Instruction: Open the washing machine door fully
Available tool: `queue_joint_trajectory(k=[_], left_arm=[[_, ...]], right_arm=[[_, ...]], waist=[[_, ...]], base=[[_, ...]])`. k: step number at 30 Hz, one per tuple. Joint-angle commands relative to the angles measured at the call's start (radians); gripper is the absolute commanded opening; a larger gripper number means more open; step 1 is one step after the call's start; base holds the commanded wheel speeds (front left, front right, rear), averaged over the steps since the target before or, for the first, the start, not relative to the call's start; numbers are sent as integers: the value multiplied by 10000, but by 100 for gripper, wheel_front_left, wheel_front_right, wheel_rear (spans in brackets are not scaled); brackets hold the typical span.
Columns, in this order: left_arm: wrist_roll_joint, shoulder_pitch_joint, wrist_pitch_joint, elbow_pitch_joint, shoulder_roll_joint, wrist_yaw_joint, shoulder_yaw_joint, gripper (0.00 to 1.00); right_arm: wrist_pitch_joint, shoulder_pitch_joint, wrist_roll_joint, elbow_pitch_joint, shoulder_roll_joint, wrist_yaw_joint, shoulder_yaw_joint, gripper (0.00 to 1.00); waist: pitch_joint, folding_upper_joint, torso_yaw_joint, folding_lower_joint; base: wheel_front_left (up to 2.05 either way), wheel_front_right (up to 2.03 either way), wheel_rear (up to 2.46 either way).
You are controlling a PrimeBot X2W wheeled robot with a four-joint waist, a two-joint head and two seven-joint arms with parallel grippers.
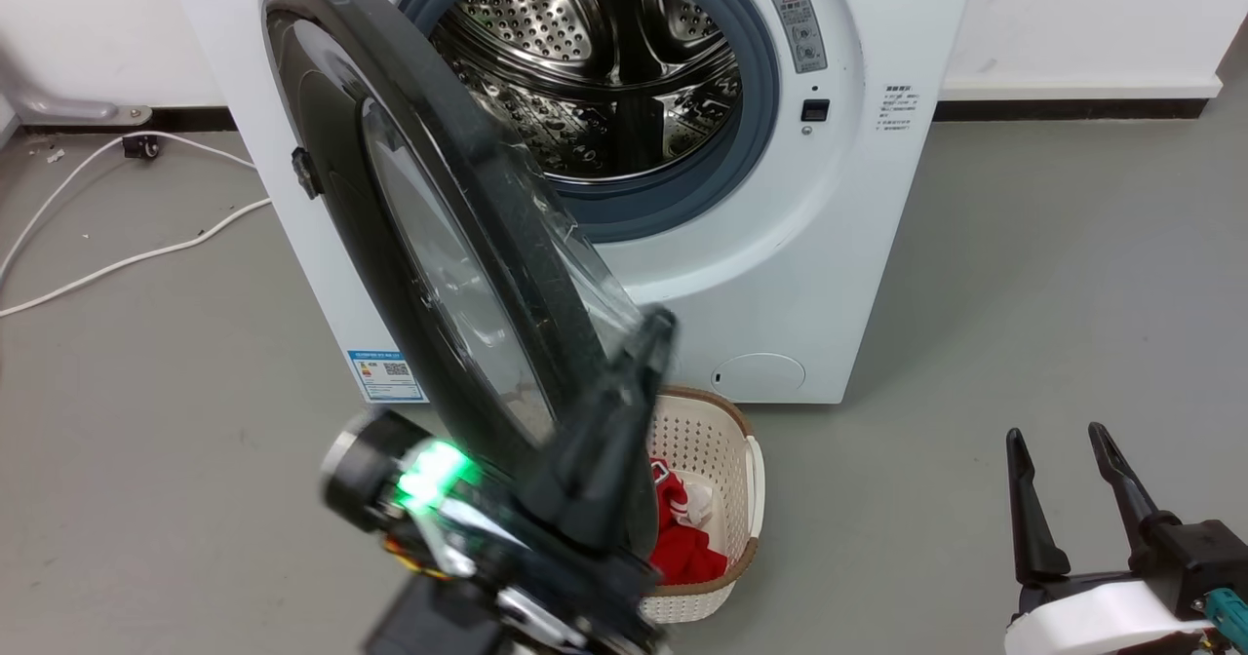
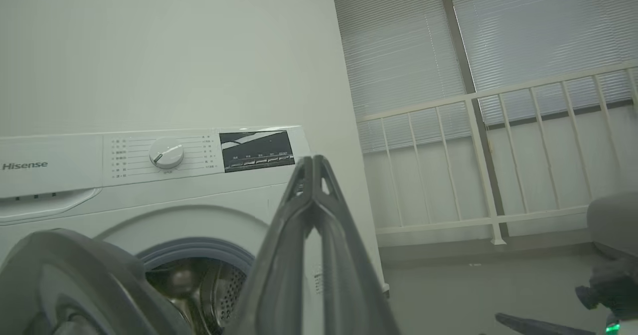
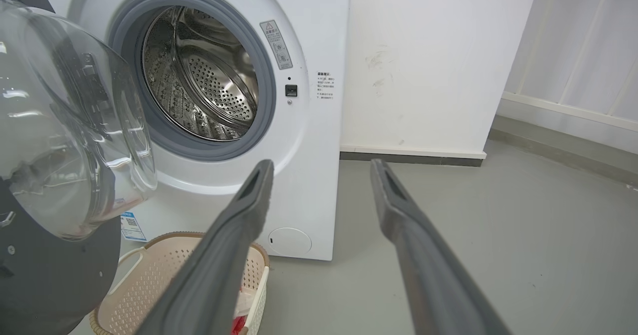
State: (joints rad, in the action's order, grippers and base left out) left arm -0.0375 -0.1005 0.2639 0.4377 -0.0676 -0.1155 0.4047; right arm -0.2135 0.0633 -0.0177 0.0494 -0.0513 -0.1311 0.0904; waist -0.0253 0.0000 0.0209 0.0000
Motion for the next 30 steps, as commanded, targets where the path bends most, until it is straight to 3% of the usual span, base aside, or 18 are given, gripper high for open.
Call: queue_joint_trajectory(k=[1, 8, 14, 30], left_arm=[[-146, 306, 9, -368, -101, -62, 476, 0], [-789, 1123, -499, -1992, -693, -127, 1855, 0], [-977, 1132, -817, -3084, -880, -115, 1999, 0], [-1077, -718, -248, -5791, 6, 898, 1587, 0]], right_arm=[[24, 98, 4, 17, 20, 5, 2, 100], [101, 88, -72, 34, 20, 5, -19, 100], [105, 29, -90, 62, 18, 5, -3, 100], [65, -254, -442, 234, 18, 5, -395, 100]], waist=[[1, 0, 18, 0], [113, 0, 93, 0], [194, 0, 163, 0], [420, 0, -155, 0]], base=[[0, 0, 0], [0, 0, 0], [0, 0, 0], [0, 0, 0]])
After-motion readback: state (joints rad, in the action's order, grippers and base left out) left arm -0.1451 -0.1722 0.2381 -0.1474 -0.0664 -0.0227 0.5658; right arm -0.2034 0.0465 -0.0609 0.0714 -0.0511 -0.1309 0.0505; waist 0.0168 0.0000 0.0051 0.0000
